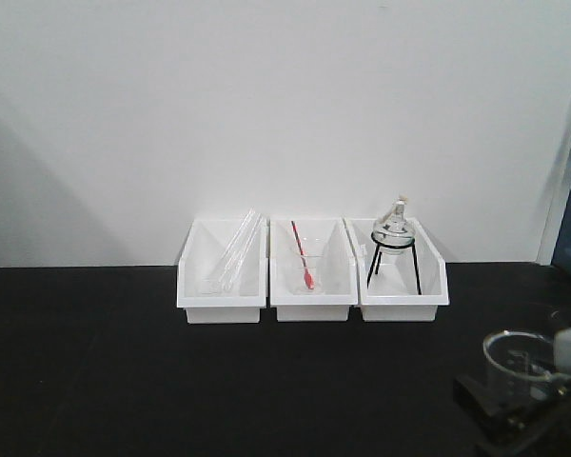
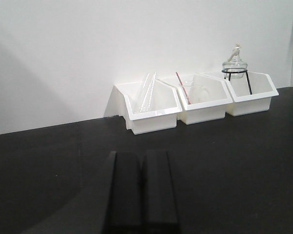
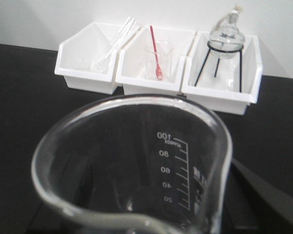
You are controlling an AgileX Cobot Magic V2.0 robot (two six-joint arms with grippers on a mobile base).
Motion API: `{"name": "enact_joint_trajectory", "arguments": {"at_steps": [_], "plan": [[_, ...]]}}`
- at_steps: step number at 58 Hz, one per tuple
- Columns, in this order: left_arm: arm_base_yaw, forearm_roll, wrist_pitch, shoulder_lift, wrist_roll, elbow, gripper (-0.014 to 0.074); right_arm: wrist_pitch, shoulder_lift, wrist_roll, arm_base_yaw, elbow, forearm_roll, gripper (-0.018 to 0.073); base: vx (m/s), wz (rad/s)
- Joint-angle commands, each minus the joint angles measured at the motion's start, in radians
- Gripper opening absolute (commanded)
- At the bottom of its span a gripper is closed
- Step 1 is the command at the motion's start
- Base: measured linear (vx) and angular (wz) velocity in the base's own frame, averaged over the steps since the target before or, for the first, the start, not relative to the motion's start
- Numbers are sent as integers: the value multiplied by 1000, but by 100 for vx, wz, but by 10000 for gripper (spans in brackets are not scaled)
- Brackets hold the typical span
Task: Pick beaker and place in left cabinet
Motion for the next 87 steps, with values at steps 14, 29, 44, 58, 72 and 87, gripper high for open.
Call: {"name": "enact_joint_trajectory", "arguments": {"at_steps": [14, 29, 44, 58, 72, 87], "plan": [[-4, -8, -83, -18, -3, 16, 1, -6, -231, 1, -8, 68, -4, -5, 0, 0], [-4, -8, -83, -18, -3, 16, 1, 0, -249, 1, -8, 68, -3, -5, 0, 0], [-4, -8, -83, -18, -3, 16, 1, 11, -249, 1, -8, 68, -3, -5, 0, 0], [-4, -8, -83, -18, -3, 16, 1, 15, -249, 1, -8, 68, -3, -5, 0, 1], [-4, -8, -83, -18, -3, 16, 1, 15, -249, 1, -8, 68, -3, -5, -3, 11], [-4, -8, -83, -18, -3, 16, 1, 15, -249, 1, -8, 68, -3, -5, -9, 38]]}}
